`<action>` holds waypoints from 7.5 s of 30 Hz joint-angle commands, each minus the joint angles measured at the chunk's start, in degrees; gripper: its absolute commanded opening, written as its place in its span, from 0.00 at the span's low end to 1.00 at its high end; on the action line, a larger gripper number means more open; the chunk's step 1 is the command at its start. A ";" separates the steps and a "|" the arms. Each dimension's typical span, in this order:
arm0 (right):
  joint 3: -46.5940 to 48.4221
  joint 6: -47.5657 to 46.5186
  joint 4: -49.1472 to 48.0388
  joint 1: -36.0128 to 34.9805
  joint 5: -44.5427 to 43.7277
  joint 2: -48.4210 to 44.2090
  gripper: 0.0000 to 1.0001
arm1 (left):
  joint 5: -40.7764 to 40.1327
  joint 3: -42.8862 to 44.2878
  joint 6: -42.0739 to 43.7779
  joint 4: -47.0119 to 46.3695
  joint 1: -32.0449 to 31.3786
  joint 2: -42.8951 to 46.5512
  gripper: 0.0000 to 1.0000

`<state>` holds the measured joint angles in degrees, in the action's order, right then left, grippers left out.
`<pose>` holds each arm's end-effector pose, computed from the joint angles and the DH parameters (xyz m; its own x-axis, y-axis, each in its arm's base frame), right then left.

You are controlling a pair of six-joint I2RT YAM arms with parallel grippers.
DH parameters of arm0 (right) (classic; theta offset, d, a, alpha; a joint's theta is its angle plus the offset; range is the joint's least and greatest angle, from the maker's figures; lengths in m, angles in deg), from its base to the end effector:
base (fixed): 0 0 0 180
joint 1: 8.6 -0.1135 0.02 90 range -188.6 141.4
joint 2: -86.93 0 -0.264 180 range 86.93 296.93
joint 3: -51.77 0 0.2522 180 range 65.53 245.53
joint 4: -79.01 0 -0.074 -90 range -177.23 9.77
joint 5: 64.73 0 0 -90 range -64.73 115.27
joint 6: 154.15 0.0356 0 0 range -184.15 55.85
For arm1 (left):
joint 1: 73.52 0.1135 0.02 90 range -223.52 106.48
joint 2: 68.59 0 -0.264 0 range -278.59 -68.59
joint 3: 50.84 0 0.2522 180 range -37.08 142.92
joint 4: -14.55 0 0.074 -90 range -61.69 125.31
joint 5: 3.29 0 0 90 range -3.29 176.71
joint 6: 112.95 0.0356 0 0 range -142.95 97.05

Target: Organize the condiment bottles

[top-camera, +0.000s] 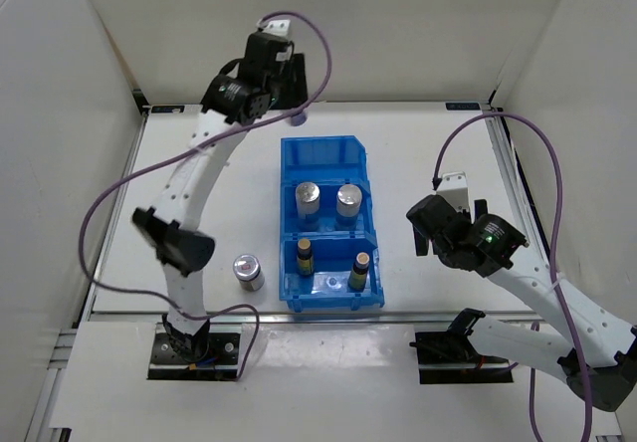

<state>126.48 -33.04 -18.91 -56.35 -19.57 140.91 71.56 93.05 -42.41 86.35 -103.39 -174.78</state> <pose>0.1182 0.0928 0.3292 -0.6589 -0.1805 -0.7302 0.0501 0.9581 -0.2821 0.3367 -0.1826 0.4605 -0.5560 -0.0515 -0.8296 0.1144 0.9838 -0.1377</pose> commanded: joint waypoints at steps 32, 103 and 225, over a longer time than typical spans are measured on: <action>-1.18 0.00 -2.40 -0.15 -0.16 2.01 1.00 | 13.32 11.40 0.83 -6.10 -5.90 -27.51 0.11; -1.18 -1.05 -3.45 -0.15 1.42 5.00 1.00 | 3.20 -83.04 -30.12 -3.29 -3.44 46.16 0.60; -2.39 6.26 -6.68 -1.38 2.02 -8.34 1.00 | 2.33 -88.47 10.06 -41.25 6.31 64.88 1.00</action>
<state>125.47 -26.99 -21.78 -56.72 -17.89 138.83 71.58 2.43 -31.52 44.80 -97.27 -109.34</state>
